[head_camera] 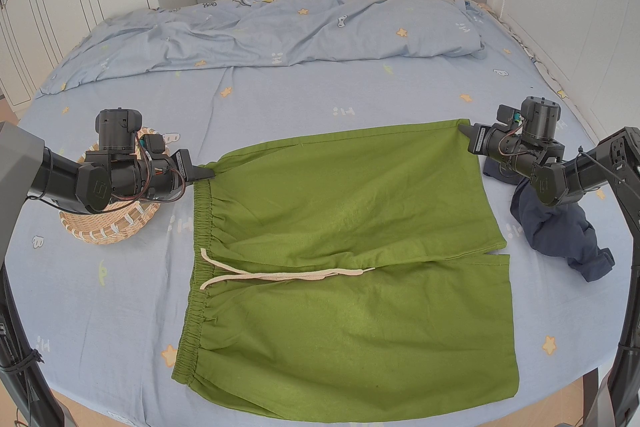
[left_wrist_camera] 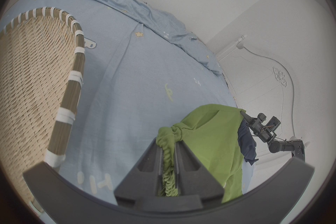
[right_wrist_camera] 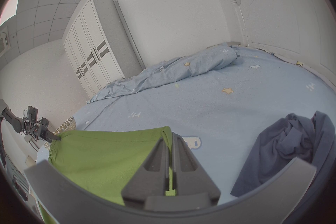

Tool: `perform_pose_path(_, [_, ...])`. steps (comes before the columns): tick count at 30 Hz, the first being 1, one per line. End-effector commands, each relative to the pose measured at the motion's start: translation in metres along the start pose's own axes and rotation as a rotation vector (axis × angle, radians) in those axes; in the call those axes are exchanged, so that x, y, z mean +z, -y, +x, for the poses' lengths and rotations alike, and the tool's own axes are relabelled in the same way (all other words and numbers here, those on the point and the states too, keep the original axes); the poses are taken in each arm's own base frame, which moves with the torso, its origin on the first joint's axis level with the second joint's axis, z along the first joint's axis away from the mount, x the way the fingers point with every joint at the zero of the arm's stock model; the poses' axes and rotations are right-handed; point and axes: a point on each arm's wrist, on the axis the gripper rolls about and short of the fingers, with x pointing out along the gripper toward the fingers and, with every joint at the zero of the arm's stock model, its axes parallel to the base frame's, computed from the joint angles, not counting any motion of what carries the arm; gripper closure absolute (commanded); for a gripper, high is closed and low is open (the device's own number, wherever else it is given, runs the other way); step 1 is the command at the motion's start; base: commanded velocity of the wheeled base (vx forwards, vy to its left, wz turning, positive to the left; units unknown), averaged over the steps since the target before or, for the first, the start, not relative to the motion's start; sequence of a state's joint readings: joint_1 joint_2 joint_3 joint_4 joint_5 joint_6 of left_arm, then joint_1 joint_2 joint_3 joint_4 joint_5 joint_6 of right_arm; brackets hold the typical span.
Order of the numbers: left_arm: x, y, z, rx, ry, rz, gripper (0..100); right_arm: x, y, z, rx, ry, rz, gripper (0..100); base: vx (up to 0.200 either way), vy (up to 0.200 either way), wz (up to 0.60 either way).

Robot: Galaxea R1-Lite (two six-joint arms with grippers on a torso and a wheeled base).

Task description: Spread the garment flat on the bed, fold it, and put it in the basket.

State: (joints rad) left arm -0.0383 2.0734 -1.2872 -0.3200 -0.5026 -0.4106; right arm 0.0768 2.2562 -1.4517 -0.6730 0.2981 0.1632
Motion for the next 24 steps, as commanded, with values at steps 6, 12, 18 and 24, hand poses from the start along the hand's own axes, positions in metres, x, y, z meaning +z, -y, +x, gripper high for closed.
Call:
perform_pose_path(6, [0.001, -0.002, 0.001, -0.006, 0.023, -0.023, 100, -0.001, 0.001, 0.001, -0.007, 0.008, -0.003, 100, 0.0, 0.0, 0.0])
perform_pose_path(12, [0.002, -0.002, 0.002, -0.006, 0.025, -0.022, 100, -0.005, 0.001, 0.006, -0.024, 0.008, -0.002, 100, 0.0, 0.0, 0.0])
perform_pose_path(18, [0.002, 0.0, 0.003, 0.027, 0.044, -0.016, 0, -0.008, 0.004, 0.01, -0.031, 0.003, 0.0, 0, 0.0, 0.0, 0.0])
perform_pose_path(24, [0.002, 0.003, 0.003, 0.013, 0.064, -0.003, 0, -0.007, 0.005, 0.009, -0.031, 0.005, 0.001, 0, 0.0, 0.0, 0.0])
